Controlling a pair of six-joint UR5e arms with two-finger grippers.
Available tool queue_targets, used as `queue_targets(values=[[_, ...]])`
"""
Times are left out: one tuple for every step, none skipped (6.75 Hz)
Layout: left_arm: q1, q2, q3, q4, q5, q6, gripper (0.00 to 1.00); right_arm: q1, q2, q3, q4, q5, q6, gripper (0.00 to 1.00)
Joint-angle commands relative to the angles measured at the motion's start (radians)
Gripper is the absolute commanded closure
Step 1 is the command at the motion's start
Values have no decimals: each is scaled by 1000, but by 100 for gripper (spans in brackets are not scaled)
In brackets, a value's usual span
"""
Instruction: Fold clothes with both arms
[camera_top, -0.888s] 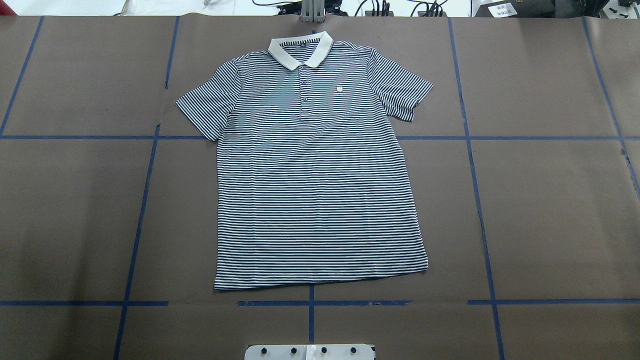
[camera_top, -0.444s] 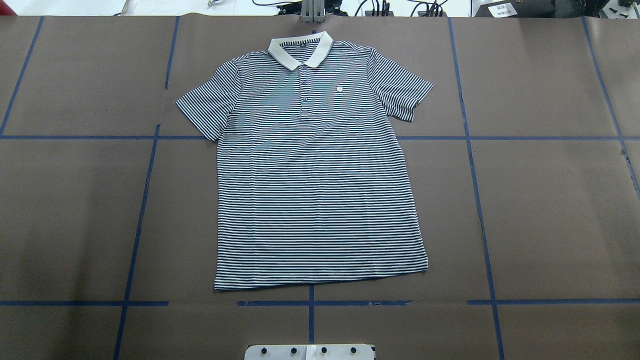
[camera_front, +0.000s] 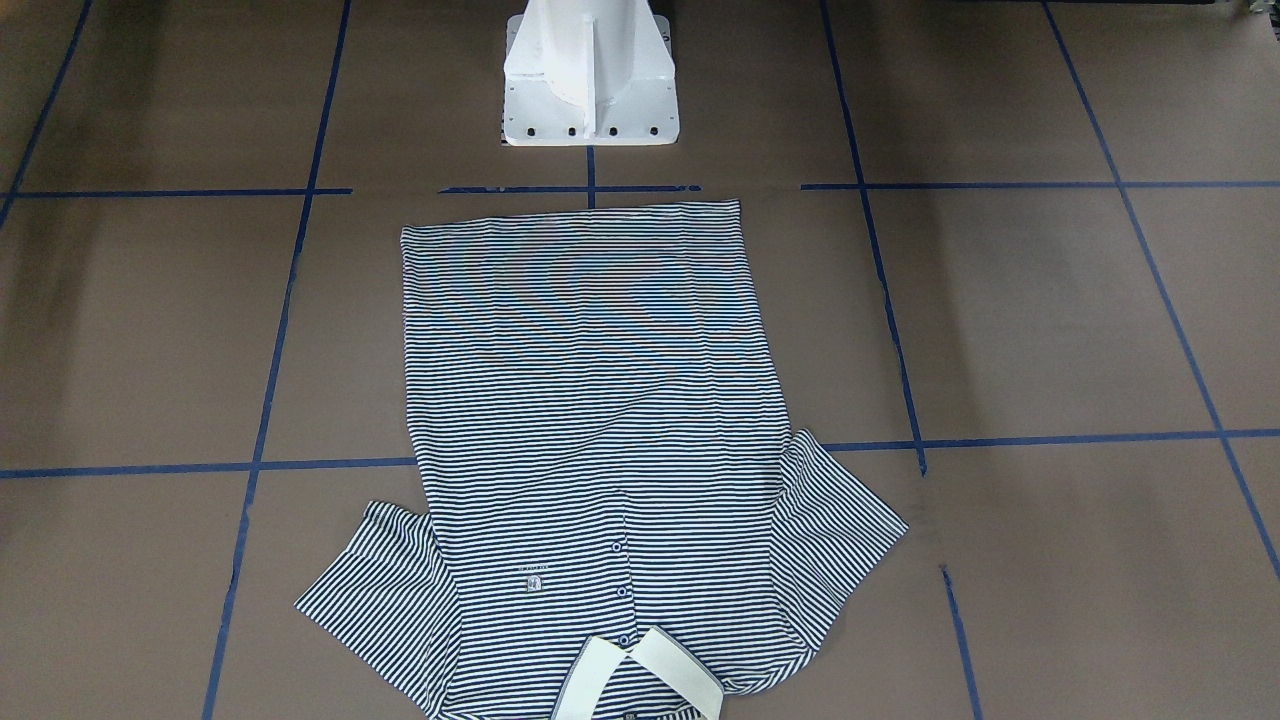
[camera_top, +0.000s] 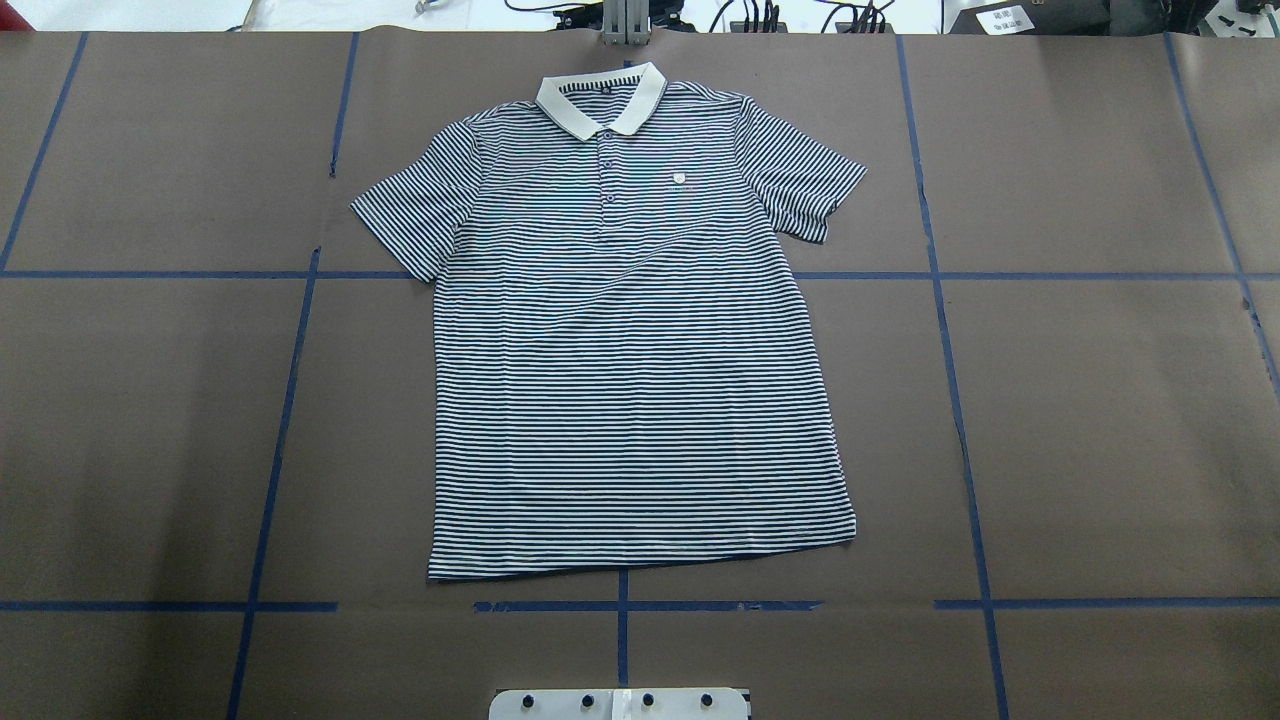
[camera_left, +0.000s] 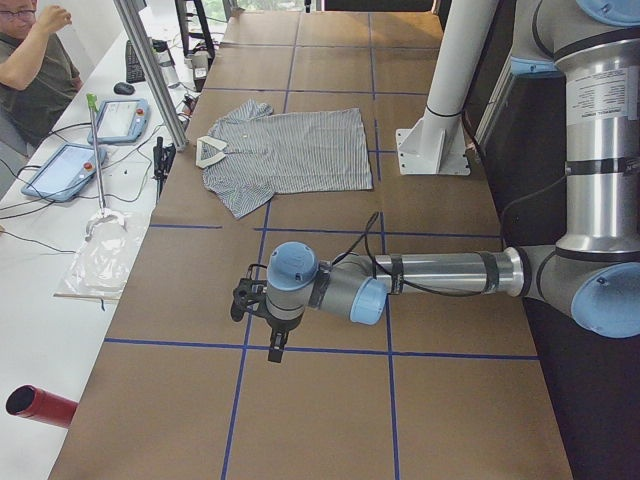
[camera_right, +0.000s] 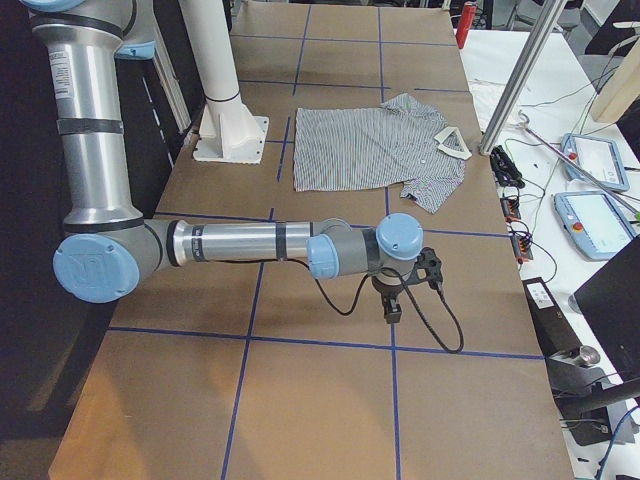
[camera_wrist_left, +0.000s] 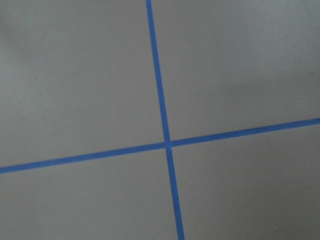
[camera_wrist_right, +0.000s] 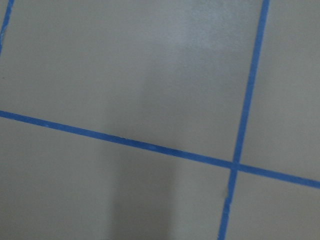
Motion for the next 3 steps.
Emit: queue_targets(values=[[16,-86,-1,-5,-2,-42,0,-134,153,-46,47,7,208,0],[27,-115,13,-45,3,-49,0,-224,312,-124,63,-51,388,0],[29,-163,37,-71,-3,-82,0,-313,410,-234,146,-181,464,0]])
